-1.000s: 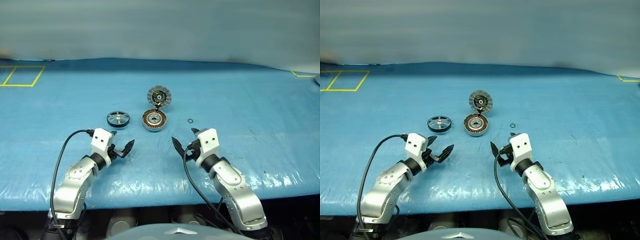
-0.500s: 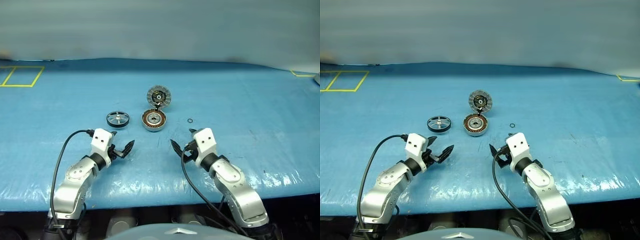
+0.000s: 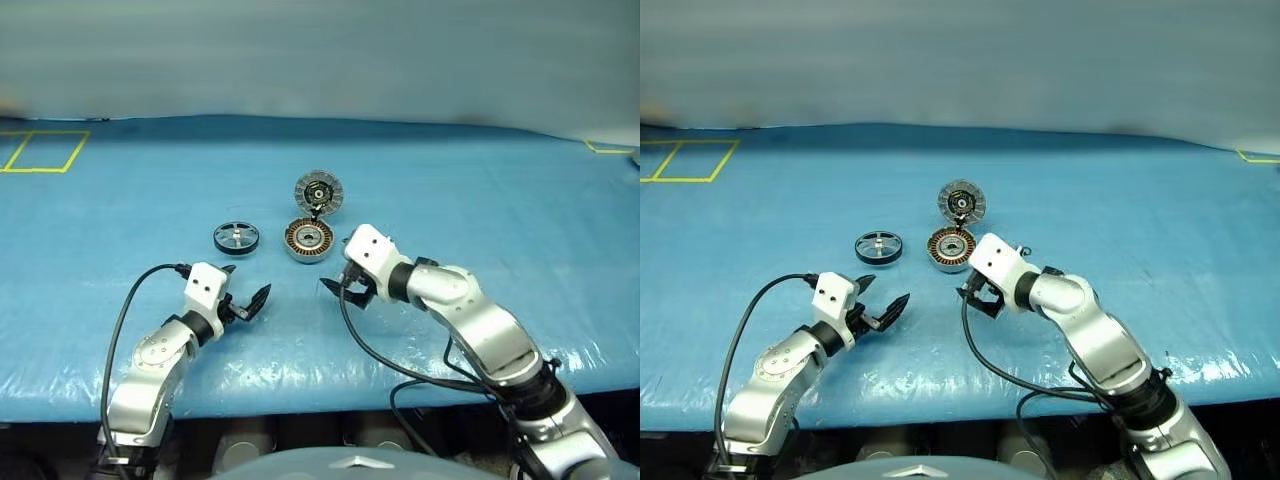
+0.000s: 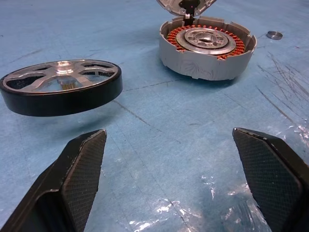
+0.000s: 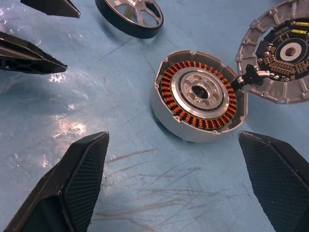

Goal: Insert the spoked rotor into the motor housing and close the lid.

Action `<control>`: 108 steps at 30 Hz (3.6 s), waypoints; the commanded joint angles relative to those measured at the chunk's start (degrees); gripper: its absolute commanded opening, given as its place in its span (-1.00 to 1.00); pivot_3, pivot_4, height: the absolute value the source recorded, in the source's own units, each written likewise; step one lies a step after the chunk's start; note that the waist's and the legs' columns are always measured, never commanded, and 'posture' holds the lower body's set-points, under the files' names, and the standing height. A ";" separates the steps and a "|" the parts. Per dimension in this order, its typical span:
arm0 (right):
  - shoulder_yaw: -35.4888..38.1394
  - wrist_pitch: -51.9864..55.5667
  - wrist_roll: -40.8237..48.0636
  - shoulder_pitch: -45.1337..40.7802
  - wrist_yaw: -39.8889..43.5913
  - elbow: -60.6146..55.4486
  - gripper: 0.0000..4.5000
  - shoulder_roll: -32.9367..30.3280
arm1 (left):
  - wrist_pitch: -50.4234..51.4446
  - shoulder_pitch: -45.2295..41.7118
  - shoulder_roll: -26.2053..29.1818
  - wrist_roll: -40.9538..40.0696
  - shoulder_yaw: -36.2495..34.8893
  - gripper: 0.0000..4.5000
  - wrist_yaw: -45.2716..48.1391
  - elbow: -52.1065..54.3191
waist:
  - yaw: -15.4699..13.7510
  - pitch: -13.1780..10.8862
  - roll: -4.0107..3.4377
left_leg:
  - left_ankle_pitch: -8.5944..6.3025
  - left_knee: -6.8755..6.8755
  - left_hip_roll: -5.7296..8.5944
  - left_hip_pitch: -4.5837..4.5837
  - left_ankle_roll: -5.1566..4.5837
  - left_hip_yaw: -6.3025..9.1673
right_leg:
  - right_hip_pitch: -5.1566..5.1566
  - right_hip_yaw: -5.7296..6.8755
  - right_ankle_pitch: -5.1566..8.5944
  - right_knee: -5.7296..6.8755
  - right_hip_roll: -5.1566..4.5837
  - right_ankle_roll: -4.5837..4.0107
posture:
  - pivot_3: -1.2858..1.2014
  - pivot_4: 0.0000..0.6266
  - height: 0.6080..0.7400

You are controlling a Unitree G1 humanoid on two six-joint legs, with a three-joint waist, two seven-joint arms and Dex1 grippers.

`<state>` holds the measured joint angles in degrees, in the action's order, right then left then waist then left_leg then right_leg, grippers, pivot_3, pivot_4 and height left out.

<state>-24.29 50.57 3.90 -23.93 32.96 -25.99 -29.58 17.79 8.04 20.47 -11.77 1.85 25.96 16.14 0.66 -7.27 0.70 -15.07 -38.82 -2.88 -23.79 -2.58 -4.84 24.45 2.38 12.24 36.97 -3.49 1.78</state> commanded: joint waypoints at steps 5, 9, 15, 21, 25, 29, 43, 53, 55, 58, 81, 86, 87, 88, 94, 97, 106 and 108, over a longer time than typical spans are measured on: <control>-5.88 1.15 -2.89 -11.29 3.38 10.47 1.00 2.17 | -5.21 1.38 -0.20 1.51 0.67 0.98 0.50 1.75 | 0.05 -0.03 -0.04 | -0.01 0.01 0.01 -0.04 -0.02 -0.01 | 0.00 0.00 0.00 0.02 0.00 -0.02 | 0.03 -0.52 1.00; -8.40 1.03 -4.56 -16.09 3.87 16.78 1.00 4.78 | -6.37 2.41 -0.43 1.93 0.87 0.98 0.42 1.63 | 0.07 -0.04 -0.06 | -0.03 0.01 0.01 -0.05 -0.04 -0.06 | 0.01 -0.01 -0.01 0.01 -0.01 -0.02 | 0.03 -0.52 1.00; -11.18 -2.46 -7.24 -20.07 5.18 24.76 1.00 7.72 | -8.01 3.45 -0.71 1.26 0.50 0.98 0.58 1.51 | 0.03 -0.05 -0.08 | -0.03 0.01 0.01 -0.06 -0.04 -0.07 | 0.00 0.00 -0.01 0.02 -0.02 -0.01 | 0.03 -0.52 1.00; -12.33 -6.67 -8.93 -21.40 6.99 30.10 1.00 10.45 | -9.86 4.82 -0.97 0.49 -0.06 0.98 1.24 1.30 | 0.14 -0.07 -0.11 | -0.03 0.01 -0.02 -0.06 -0.04 -0.08 | 0.02 0.02 -0.01 0.04 0.00 -0.01 | 0.03 -0.52 1.00; -12.50 -8.29 -9.88 -21.86 7.95 32.92 1.00 11.92 | -10.76 5.19 -0.69 0.30 0.05 0.98 2.43 1.18 | 0.16 -0.08 -0.13 | -0.03 0.01 -0.02 -0.06 -0.04 -0.10 | 0.01 0.01 -0.01 0.04 0.00 -0.01 | 0.03 -0.52 1.00; -13.21 -8.00 -10.85 -21.77 9.25 35.45 1.00 13.15 | -12.23 6.33 1.47 1.50 1.22 0.98 5.38 1.13 | 0.23 -0.10 -0.15 | -0.03 0.01 -0.02 -0.05 -0.04 -0.11 | 0.02 0.01 -0.01 0.04 -0.01 -0.01 | 0.03 -0.52 1.00; -13.38 3.02 -11.54 -15.46 9.81 27.31 -0.13 14.31 | -13.35 7.85 3.30 1.38 -0.24 1.00 6.96 0.88 | 0.50 -0.07 -0.19 | -0.04 0.01 -0.08 0.14 -0.02 -0.07 | 0.08 0.08 -0.01 0.04 -0.04 -0.05 | 0.03 -0.52 1.00; -14.00 16.35 -10.68 -7.87 5.71 14.44 -0.13 15.34 | -12.96 8.00 3.30 1.13 -0.65 1.00 7.05 0.92 | 0.48 -0.03 -0.18 | -0.10 0.02 -0.08 0.13 -0.02 -0.05 | 0.08 0.15 0.02 -0.01 -0.10 -0.10 | 0.03 -0.52 1.00; -14.16 18.46 -10.13 -6.85 4.88 12.39 -0.13 15.73 | -12.93 7.99 3.23 1.07 -0.70 1.00 7.11 0.92 | 0.48 -0.02 -0.17 | -0.11 0.02 -0.08 0.14 -0.01 -0.04 | 0.08 0.16 0.02 -0.02 -0.12 -0.10 | 0.03 -0.52 1.00; -15.11 20.76 -9.66 -5.53 3.73 9.20 -0.13 15.70 | -12.81 8.03 3.18 1.01 -0.59 1.00 7.19 1.02 | 0.48 -0.02 -0.17 | -0.12 0.02 -0.07 0.14 -0.01 -0.02 | 0.08 0.19 0.03 -0.04 -0.15 -0.11 | 0.03 -0.52 1.00; -2.34 39.22 -2.79 -9.11 -8.86 -9.65 0.99 25.99 | -11.48 7.24 2.81 1.06 0.30 1.00 7.74 1.41 | 0.57 -0.17 -0.35 | -0.13 0.04 -0.07 -0.06 0.00 0.04 | 0.25 0.24 0.03 -0.06 -0.16 -0.11 | 0.03 -0.52 1.00; 3.85 39.20 1.93 -5.92 -7.39 -18.94 0.99 23.89 | -11.15 6.99 2.72 0.96 0.23 1.00 7.85 1.55 | 0.44 -0.20 -0.37 | -0.14 0.07 -0.05 -0.11 0.00 0.10 | 0.26 0.32 0.04 -0.14 -0.18 -0.10 | 0.03 -0.52 1.00; 6.22 38.37 3.64 -3.58 -5.92 -20.65 0.99 23.10 | -11.06 6.94 2.72 0.94 0.26 1.00 7.89 1.58 | 0.40 -0.20 -0.37 | -0.15 0.07 -0.03 -0.13 -0.01 0.14 | 0.24 0.36 0.04 -0.18 -0.20 -0.10 | 0.03 -0.52 1.00; 7.91 37.78 4.99 -1.94 -5.03 -21.70 0.99 22.58 | -11.00 6.90 2.72 0.93 0.30 1.00 7.91 1.60 | 0.36 -0.21 -0.36 | -0.16 0.08 -0.03 -0.13 -0.02 0.14 | 0.23 0.36 0.05 -0.19 -0.21 -0.09 | 0.03 -0.52 1.00; 16.57 22.60 4.90 13.32 -5.70 -22.14 0.99 13.50 | -10.14 5.53 3.32 0.65 0.78 1.00 8.99 1.12 | 0.08 -0.43 -0.47 | -0.18 0.11 -0.01 -0.08 0.04 0.35 | 0.12 0.48 0.24 -0.17 -0.13 -0.11 | 0.03 -0.52 1.00; 18.15 15.03 2.46 16.80 -10.80 -16.50 0.99 13.64 | -9.61 4.85 3.51 0.51 0.84 1.00 9.40 1.11 | 0.23 -0.64 -0.46 | -0.18 0.11 0.07 -0.16 0.04 0.25 | 0.13 0.34 0.22 -0.13 -0.16 -0.07 | 0.03 -0.52 1.00; 19.73 -11.07 -4.94 16.00 -27.61 9.39 0.99 23.09 | -8.68 4.32 3.68 0.37 0.76 1.00 9.64 2.11 | 0.57 -0.74 -0.37 | -0.13 0.15 -0.05 -0.13 0.11 0.05 | 0.11 0.09 0.30 -0.05 0.05 0.26 | 0.03 -0.52 1.00; 20.64 -17.23 -5.07 13.84 -29.78 16.14 0.99 25.08 | -9.82 4.42 3.39 1.12 0.77 1.00 9.01 2.23 | 0.64 -0.81 -0.32 | -0.13 0.15 -0.02 -0.12 0.09 0.00 | 0.11 0.01 0.26 -0.06 0.04 0.27 | 0.03 -0.52 1.00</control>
<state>-5.49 38.99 -0.64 -8.02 5.33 -12.39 -5.29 9.36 12.52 23.83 -10.36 2.82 35.10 16.04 1.29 -8.09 0.38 -15.20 -38.67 -2.90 -23.91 -2.49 -4.87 24.55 2.36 12.48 36.90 -3.45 2.07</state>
